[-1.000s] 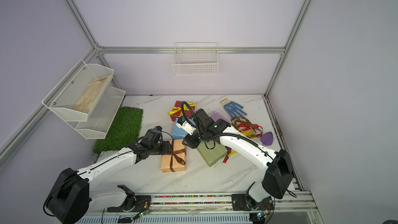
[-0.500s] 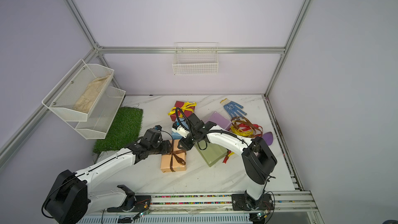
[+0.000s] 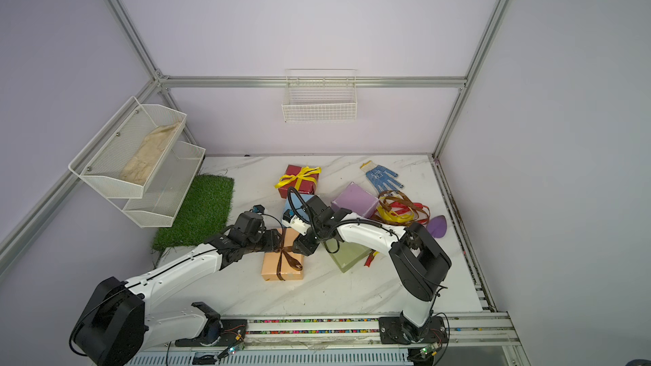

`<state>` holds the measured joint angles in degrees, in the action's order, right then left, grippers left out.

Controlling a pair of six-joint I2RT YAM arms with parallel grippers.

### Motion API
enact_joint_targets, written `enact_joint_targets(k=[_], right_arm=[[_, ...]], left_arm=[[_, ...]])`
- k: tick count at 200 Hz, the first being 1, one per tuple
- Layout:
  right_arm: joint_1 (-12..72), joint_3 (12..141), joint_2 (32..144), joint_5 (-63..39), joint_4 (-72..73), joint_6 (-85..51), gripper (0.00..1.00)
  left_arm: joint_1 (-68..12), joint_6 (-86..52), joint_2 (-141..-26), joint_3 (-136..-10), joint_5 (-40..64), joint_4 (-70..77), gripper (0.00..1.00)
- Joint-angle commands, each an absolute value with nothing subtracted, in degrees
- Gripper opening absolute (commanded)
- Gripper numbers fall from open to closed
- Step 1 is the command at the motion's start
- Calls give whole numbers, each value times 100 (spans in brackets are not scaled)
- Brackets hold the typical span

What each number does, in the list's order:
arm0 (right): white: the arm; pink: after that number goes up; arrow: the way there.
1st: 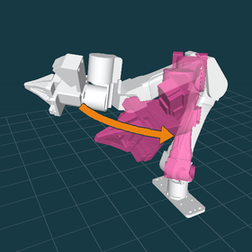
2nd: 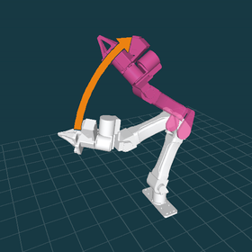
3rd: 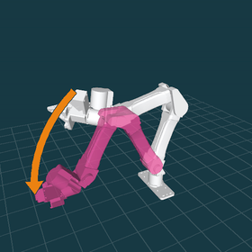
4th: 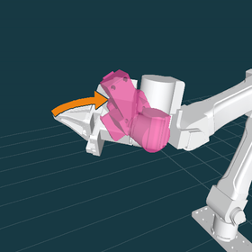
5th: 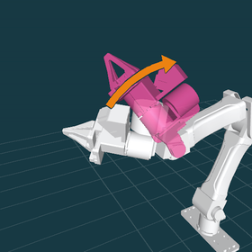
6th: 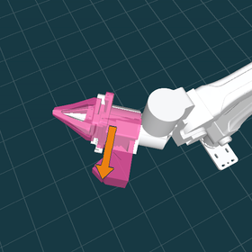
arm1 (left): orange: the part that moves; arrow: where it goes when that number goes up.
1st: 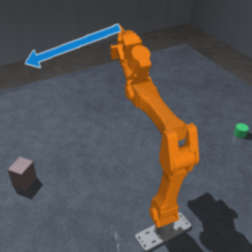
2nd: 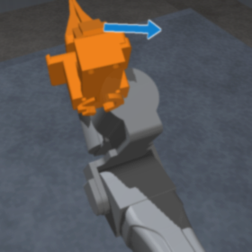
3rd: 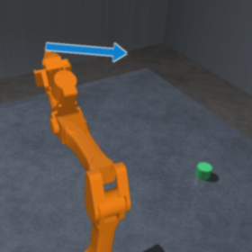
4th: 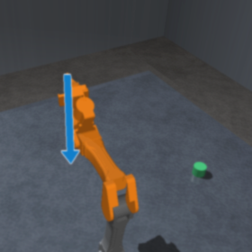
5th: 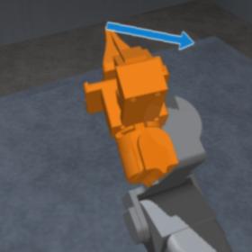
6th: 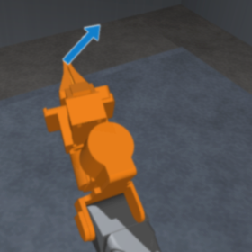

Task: Untie the ribbon bows on the gift boxes
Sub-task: Untie the ribbon from the gift box.

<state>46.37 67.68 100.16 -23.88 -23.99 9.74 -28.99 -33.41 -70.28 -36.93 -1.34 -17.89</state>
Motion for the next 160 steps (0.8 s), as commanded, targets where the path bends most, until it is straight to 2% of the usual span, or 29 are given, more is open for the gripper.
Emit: enact_joint_targets(k=[1,31,97,160], right_arm=[[4745,6604,10005,-2343,-1860,1072,51],[4839,6387,9994,-2145,-1500,1059,51],[4938,6214,9862,-1714,-1640,1333,50],[4956,6142,9757,-1753,-1676,1310,33]], left_arm=[[-2876,-3348,-6971,-3551,-185,-1595,61],[-2874,-3353,-7014,-3551,-185,-1561,61],[-2865,-3357,-7052,-3552,-193,-1530,61],[-2865,-3357,-7050,-3551,-211,-1532,61]])
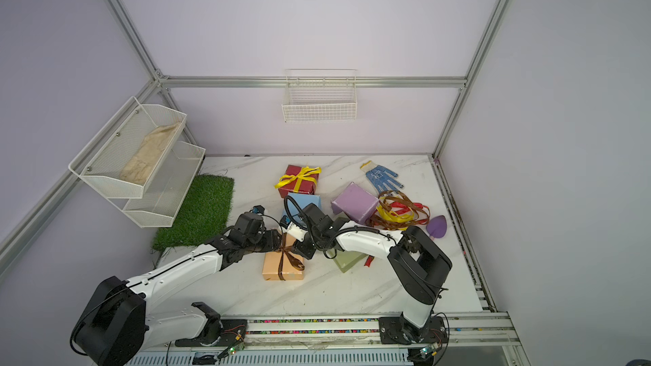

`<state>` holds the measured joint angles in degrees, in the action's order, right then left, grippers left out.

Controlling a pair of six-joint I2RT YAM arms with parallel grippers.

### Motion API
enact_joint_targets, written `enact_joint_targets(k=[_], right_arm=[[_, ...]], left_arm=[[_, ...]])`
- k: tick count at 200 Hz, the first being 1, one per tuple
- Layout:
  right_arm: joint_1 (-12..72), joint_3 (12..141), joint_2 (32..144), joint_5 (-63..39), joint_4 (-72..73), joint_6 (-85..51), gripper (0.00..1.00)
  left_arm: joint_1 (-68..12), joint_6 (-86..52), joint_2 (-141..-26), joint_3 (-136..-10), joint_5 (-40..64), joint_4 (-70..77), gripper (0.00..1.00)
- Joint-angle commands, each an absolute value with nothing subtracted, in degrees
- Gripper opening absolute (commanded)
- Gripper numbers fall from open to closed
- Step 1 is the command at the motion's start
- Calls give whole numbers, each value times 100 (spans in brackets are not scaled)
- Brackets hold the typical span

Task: Untie the ribbon bows on the gift boxes
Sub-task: Untie the ribbon from the gift box.

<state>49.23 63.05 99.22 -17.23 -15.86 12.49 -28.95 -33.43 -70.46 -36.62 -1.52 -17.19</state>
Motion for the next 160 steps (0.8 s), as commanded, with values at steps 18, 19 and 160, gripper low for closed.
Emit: enact_joint_targets(k=[18,19,160], right_arm=[[4951,6086,9740,-1949,-1563,1193,30],[4954,6084,9739,-1954,-1559,1186,30],[4951,6383,9586,-1963,-1157,275,0]], left_arm=[[-2865,-3357,-7040,-3556,-202,-1538,61],[-2865,-3357,-7040,-3558,-198,-1542,61],[-2850,-2936,-6738,-4096,-105,-2107,62]])
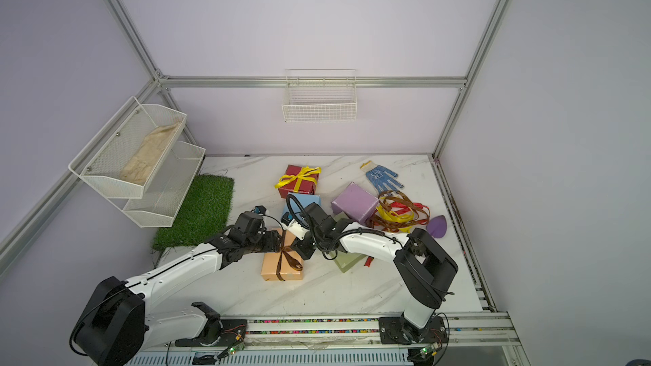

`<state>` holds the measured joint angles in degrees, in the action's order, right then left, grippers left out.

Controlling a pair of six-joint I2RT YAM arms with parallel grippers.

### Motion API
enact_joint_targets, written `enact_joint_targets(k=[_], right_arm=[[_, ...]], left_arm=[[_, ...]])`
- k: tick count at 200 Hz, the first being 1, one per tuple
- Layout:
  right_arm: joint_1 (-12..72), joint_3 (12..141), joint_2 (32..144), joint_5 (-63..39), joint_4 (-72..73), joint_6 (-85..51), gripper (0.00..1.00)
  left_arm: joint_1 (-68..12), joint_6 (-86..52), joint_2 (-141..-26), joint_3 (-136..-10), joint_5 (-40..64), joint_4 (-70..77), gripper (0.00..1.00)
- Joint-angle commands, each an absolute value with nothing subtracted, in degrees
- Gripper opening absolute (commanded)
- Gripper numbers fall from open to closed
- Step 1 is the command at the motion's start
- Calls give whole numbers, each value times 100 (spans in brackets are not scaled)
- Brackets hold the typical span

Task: Untie the ribbon bows on the gift boxes
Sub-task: Untie the ribbon from the gift box.

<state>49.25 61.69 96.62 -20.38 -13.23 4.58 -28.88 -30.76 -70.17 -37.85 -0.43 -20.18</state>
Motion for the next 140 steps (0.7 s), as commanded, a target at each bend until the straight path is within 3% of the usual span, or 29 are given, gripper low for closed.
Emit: enact_joint_targets(k=[1,140], right_arm=[[4950,6382,9592,-1957,-1159,270,0],[4730,6603,10028,-1461,-1166,-276,0]], left_arm=[[-2849,-2936,-6726,-4096,-101,-2112,62],[-2839,-2859,-5855,-4353,-410,-3240,62]])
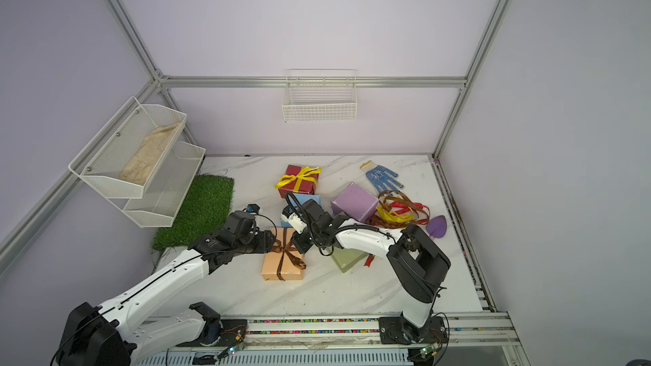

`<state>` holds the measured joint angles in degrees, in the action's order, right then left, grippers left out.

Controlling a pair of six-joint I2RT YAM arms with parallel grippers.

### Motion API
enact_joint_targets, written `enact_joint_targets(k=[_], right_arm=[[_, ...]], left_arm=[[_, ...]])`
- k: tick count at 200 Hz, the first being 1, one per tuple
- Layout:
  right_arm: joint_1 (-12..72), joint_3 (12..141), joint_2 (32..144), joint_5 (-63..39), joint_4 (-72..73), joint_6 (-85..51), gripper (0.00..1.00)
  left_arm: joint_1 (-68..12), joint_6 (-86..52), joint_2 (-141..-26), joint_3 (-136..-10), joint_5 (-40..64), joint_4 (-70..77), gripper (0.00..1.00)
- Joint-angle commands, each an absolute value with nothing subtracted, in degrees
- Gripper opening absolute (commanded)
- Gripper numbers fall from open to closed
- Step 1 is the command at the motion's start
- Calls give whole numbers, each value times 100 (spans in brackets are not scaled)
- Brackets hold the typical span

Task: Untie the ribbon bows on the gift boxes
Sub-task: Untie the ribbon from the gift box.

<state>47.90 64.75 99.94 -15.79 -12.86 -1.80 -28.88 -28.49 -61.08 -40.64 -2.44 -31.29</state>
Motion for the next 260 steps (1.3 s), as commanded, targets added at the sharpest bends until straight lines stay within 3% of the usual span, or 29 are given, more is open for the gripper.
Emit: enact_joint_targets(k=[1,33,62,109,170,226,260], right_arm=[[4725,6602,10032,-1460,-1167,-274,0],[4710,6526,10022,-1415,-1101,-348,0],[4671,6524,10042,-1467,-1021,-445,0],[4641,6609,10146,-1494,-1009,-571,0],[4588,6621,10219,-1521,-967,-763,0],[4584,6601,10233,-1538,-958,-826,0],[4580,6597,10245,-1517,-949,-847,0]], left_arm=[[-2839,-2854,-5854,-4352,-407,-3237,62],[-2839,-2543,-5927,-4366,373,-3241,57],[-2927,-2294,-6218,-4394,1258,-3185,35],[-3181,-2275,-6399,-4277,1407,-2975,0],[-3495,-2185,-6300,-4253,1458,-2858,0],[-3526,-2482,-5757,-4261,-134,-3154,6],[-3525,-2252,-5572,-4266,496,-3096,1]])
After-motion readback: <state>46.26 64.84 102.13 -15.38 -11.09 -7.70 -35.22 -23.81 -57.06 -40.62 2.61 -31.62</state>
